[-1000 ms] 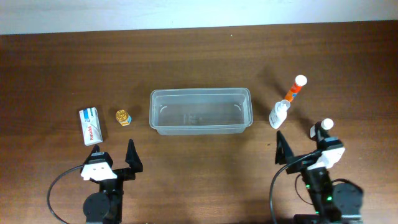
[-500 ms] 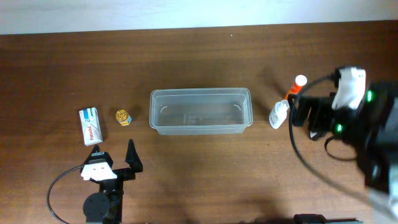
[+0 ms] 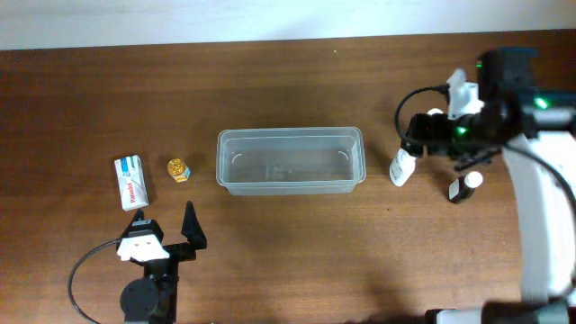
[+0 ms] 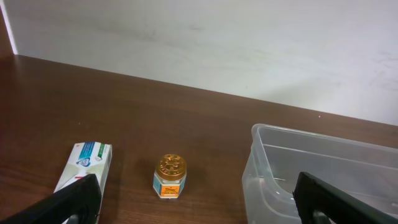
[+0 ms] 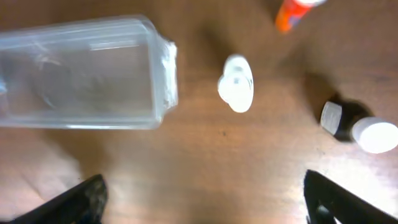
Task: Pack container
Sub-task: 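Move the right gripper over the white spray bottle and grasp it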
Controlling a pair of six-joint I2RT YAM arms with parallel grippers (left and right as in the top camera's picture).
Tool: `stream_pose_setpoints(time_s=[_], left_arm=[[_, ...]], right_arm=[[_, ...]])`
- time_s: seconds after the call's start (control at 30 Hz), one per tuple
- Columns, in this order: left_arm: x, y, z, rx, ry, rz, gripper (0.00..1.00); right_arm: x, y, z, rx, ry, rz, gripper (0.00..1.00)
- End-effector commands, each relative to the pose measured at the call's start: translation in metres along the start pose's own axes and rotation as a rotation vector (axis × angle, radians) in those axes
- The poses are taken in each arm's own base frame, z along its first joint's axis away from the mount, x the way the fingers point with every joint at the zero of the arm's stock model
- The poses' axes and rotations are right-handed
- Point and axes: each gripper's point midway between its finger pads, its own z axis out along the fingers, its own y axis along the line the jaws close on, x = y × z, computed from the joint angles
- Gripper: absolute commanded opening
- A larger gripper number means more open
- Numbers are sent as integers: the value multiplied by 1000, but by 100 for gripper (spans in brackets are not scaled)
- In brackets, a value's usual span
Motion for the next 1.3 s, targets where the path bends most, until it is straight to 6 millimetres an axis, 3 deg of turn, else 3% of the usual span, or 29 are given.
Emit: stream_pose_setpoints(time_s=[0.0, 0.27, 0.53, 0.73, 0.93, 1.27], left_arm=[[0, -1, 0, 8, -1, 19, 99], [0, -1, 0, 8, -1, 19, 99], [0, -1, 0, 8, -1, 19, 99], [0, -1, 0, 8, -1, 19, 99], [0, -1, 0, 8, -1, 19, 99], [0, -1, 0, 8, -1, 19, 99]], right_arm=[[0, -12, 24, 59, 95, -1, 89], [1, -17, 54, 177, 138, -66, 90], [4, -23, 90, 181, 129, -66, 90], [-7, -26, 110, 176, 79, -78, 90], [2, -38, 137, 209, 148, -71, 90], [-3, -43, 144, 236, 139, -74, 78]])
